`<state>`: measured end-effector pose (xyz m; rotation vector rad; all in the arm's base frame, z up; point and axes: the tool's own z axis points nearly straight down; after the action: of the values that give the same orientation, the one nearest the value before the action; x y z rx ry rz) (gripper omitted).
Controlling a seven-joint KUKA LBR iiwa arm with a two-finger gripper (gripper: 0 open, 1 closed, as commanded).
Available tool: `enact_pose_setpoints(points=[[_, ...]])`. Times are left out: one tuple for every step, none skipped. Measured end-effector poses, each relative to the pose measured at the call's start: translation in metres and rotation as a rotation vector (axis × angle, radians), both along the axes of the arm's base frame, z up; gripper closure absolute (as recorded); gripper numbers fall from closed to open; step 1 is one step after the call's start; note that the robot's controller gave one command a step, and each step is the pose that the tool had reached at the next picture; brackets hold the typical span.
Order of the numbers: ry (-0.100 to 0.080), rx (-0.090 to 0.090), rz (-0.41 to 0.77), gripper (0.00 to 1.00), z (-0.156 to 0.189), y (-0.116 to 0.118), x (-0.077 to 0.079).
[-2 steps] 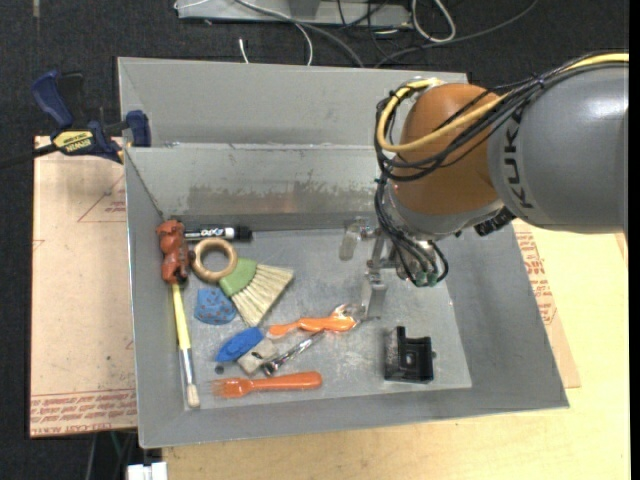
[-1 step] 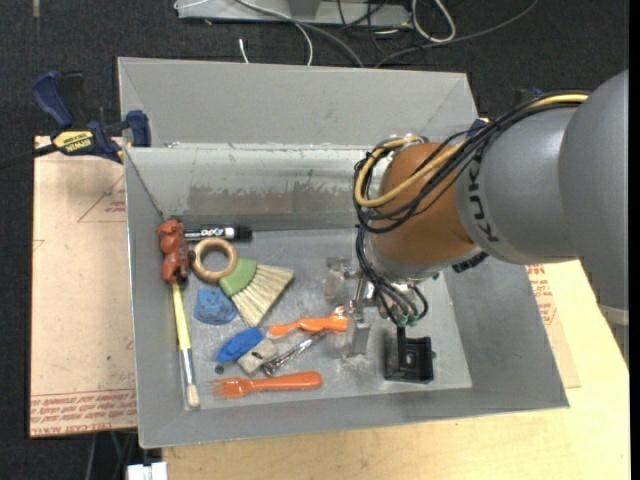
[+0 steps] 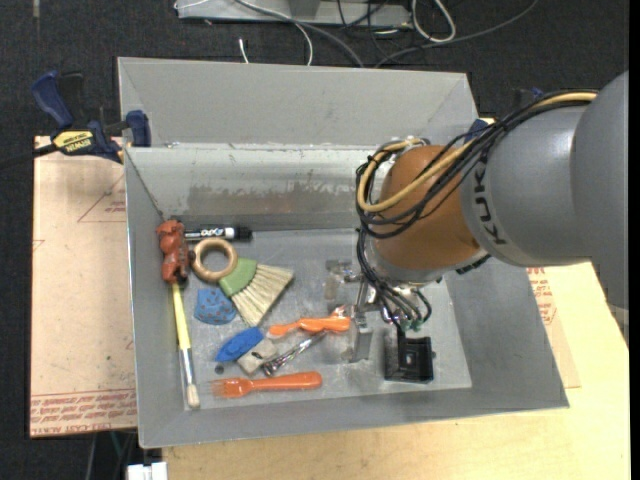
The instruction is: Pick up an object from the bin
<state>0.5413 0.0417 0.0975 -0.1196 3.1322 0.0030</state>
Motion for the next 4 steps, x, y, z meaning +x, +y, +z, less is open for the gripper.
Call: enact_pose_setpoints(points=[[0.006, 0.001, 0.161, 0.00, 0.002, 0.025, -0.011], [-0.002, 0.000, 0.029, 0.00, -0.029, 0.015, -0.015], [-0.003, 0.004, 0.210, 1.00, -0.027, 0.068, -0.003], [-0.003, 0.004, 0.210, 1.00, -0.026, 0.068, -0.003]])
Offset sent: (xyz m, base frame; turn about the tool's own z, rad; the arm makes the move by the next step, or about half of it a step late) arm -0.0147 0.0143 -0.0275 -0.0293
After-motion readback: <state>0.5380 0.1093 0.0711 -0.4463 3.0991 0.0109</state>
